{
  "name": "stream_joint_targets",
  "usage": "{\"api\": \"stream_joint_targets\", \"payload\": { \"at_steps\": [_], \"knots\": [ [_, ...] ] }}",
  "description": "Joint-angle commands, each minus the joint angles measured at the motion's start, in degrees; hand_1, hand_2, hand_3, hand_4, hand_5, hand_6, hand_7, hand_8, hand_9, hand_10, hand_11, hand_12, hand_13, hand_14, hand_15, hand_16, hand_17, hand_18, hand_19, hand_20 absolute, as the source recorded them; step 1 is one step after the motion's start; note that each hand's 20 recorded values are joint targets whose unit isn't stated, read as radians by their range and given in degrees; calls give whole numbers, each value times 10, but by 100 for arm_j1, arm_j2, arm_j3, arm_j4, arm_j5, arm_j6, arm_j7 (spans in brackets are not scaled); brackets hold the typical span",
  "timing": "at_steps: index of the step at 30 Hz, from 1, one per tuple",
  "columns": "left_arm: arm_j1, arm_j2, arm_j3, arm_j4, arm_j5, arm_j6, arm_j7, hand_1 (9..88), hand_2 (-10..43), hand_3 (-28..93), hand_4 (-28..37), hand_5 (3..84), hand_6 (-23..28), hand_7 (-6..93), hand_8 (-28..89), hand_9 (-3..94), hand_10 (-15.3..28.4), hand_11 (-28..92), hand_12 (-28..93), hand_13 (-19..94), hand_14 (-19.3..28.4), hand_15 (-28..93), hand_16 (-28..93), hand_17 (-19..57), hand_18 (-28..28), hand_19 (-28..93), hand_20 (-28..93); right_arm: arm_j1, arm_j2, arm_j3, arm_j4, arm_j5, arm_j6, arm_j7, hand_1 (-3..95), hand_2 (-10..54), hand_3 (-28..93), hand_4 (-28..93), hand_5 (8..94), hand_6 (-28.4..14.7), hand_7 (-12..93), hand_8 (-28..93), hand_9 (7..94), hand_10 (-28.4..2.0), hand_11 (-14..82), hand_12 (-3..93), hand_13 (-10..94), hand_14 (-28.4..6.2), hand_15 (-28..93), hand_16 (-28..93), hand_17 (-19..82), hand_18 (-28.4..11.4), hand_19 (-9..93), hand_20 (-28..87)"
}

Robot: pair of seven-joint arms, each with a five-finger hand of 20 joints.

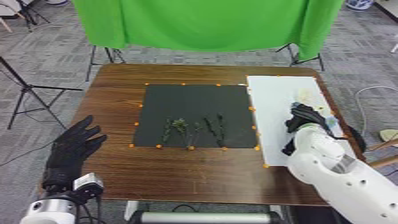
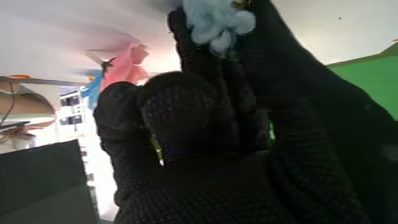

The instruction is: Arrange flowers

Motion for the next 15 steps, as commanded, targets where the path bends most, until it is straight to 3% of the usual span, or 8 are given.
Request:
{"api": "stream_joint_targets", "payload": {
  "at_steps": [1, 15],
  "knots": [
    [66, -6, -17, -22, 23, -31, -65, 254, 71, 818, -187, 346, 89, 140, -101, 312, 186, 269, 79, 256, 253, 493, -97, -77, 238, 649, -60, -90, 40, -479, 159, -113, 405, 97, 563, -95, 817, -282, 682, -31, 499, 37, 865, -88, 242, 338, 838, -48, 736, 154, 473, -257, 932, 488],
    [186, 40, -35, -57, -33, 80, 78, 253, 70, 819, -188, 346, 89, 139, -101, 311, 185, 267, 78, 256, 253, 493, -97, -77, 238, 649, -59, 428, 32, -533, -170, -444, 726, -144, 571, -95, 834, -283, 731, -22, 497, 48, 896, -81, 232, 359, 865, -40, 719, 173, 494, -255, 932, 502]
  ]
}}
